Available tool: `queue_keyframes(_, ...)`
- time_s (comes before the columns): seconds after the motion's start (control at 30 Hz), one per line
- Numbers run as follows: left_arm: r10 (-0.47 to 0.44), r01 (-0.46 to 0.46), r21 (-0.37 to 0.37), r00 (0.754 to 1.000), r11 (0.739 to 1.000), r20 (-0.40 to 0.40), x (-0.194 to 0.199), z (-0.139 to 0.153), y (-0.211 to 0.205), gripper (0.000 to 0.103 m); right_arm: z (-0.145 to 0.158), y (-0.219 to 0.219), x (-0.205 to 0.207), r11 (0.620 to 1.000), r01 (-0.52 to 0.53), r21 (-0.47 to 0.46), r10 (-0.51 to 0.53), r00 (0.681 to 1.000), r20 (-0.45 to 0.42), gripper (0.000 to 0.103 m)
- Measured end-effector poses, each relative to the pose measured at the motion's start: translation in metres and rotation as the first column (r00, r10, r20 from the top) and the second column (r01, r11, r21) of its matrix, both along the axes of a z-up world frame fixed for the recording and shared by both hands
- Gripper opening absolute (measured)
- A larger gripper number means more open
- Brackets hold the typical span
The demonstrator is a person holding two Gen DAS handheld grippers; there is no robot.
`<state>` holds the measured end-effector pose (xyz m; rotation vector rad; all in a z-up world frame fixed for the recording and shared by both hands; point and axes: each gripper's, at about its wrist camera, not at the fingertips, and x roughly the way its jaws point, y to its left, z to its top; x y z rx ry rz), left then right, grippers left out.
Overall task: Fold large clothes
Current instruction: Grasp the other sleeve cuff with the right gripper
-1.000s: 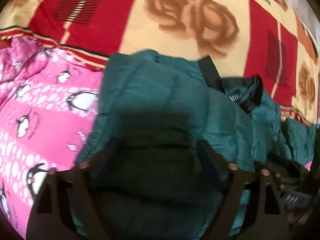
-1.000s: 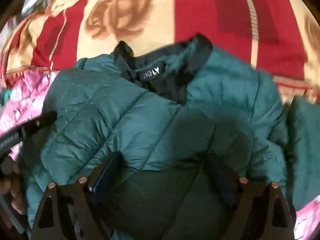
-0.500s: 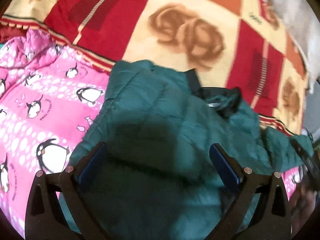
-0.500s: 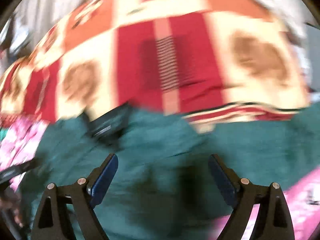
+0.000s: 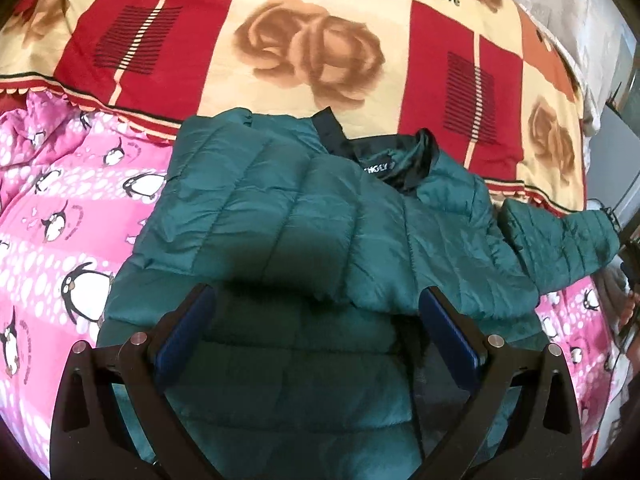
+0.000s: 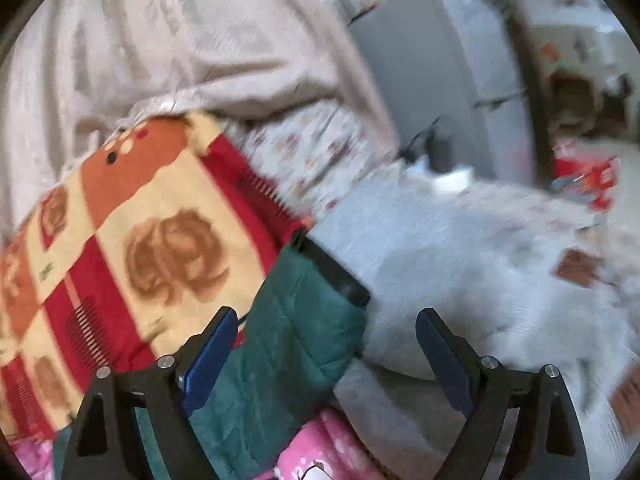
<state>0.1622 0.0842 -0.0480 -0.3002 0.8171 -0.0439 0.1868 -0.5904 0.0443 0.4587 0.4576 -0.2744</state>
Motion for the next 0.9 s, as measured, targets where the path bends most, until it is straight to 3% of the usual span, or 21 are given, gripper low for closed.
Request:
queue_keyframes(0.13,0.02,-0.02,-0.003,1.0,1.0,-0.015,0.003,-0.004,0.005,0.102,-0.017,-0.014,0.011,0.997,0.005,0.081,-0.004,1.0,-0.007,0.081)
queue_keyframes(0.27,0.031,-0.031,0.026,0.999,0.999,-0.009,0.004,-0.003,0.007,0.102,-0.019,-0.014,0.022,0.997,0.01,0.081,-0.01,1.0,-0.008,0.076)
queue_keyframes(0.33,0.032,-0.031,0.045,0.999,0.998,-0.011,0.004,-0.002,0.007,0.102,-0.018,-0.015,0.027,0.996,-0.004,0.084,0.005,1.0,-0.012,0.058)
queue_keyframes(0.37,0.033,-0.032,0.052,0.999,0.998,-0.011,0.004,-0.002,0.007,0.102,-0.017,-0.013,0.03,0.994,-0.05,0.099,0.051,0.999,-0.005,0.034)
queue_keyframes(0.4,0.035,-0.034,0.057,0.999,0.998,-0.01,0.004,-0.001,0.008,0.102,-0.016,-0.011,0.032,0.992,-0.07,0.101,0.072,0.997,-0.016,0.028)
queue_keyframes(0.5,0.047,-0.045,0.094,0.999,0.995,-0.015,0.002,-0.001,0.011,0.102,-0.005,0.01,0.033,0.994,-0.11,0.015,0.111,0.993,-0.036,0.022)
queue_keyframes(0.67,0.091,-0.086,0.173,0.996,0.981,-0.018,-0.005,0.0,0.026,0.102,0.016,0.049,0.024,0.987,-0.155,-0.049,0.154,0.988,-0.032,0.021)
queue_keyframes(0.9,0.188,-0.175,0.222,0.982,0.959,-0.036,-0.018,-0.003,0.065,0.102,0.034,0.157,0.017,0.945,-0.319,-0.078,0.318,0.948,-0.026,0.018)
